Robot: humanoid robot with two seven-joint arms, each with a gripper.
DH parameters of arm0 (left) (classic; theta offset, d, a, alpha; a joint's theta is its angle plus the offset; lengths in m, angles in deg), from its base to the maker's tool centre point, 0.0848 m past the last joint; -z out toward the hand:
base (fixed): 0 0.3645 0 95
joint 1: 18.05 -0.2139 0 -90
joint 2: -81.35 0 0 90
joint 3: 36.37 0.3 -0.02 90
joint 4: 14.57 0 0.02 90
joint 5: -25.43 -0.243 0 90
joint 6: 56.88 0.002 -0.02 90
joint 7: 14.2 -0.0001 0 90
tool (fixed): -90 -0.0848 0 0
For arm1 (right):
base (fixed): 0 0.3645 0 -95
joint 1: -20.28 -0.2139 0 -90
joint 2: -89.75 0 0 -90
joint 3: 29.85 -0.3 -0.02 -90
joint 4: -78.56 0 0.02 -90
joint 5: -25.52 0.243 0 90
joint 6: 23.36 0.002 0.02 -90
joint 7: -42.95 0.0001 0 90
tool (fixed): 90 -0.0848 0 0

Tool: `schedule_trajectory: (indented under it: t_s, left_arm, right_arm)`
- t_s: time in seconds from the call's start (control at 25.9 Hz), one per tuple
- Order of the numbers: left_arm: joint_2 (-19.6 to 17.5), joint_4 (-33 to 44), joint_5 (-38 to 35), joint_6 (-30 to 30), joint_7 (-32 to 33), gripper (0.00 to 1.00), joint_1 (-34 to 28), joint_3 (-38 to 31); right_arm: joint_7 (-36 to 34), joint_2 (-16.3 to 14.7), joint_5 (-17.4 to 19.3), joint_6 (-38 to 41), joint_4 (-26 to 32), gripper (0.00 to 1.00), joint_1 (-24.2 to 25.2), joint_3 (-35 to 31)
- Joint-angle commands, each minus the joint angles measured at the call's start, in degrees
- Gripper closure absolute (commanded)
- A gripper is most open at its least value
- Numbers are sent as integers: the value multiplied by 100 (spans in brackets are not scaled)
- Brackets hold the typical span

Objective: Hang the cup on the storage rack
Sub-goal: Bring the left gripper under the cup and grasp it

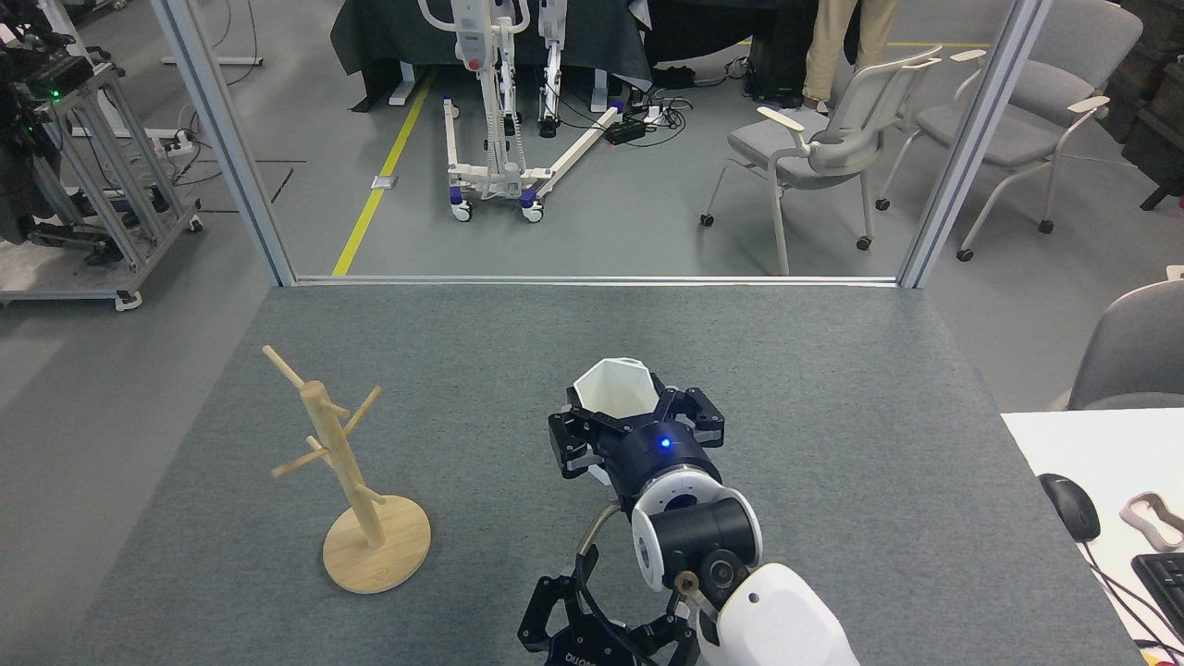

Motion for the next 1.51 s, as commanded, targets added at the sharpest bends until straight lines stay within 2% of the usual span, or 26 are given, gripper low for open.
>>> schedule_trajectory:
  t_s: [0.0, 0.12, 0.31, 0.58, 1.47]
  left_arm:
    - [72, -79, -15, 684, 66, 1, 206, 50]
    - [81, -202, -15, 1361, 92, 1, 320, 50]
    - [81, -325, -15, 2082, 224, 1, 593, 15]
    - [81, -563, -15, 2056, 233, 1, 1067, 15]
    - [178, -905, -15, 1968, 286, 1, 1437, 50]
  right_arm:
    - [-22, 45, 3, 3, -8, 92, 10, 0]
    - [-22, 71, -6, 3, -8, 92, 10, 0]
    - [-22, 150, -15, -6, -8, 92, 19, 9]
    - [-31, 168, -15, -6, -8, 92, 45, 0]
    - [-31, 414, -129, -6, -8, 91, 115, 88]
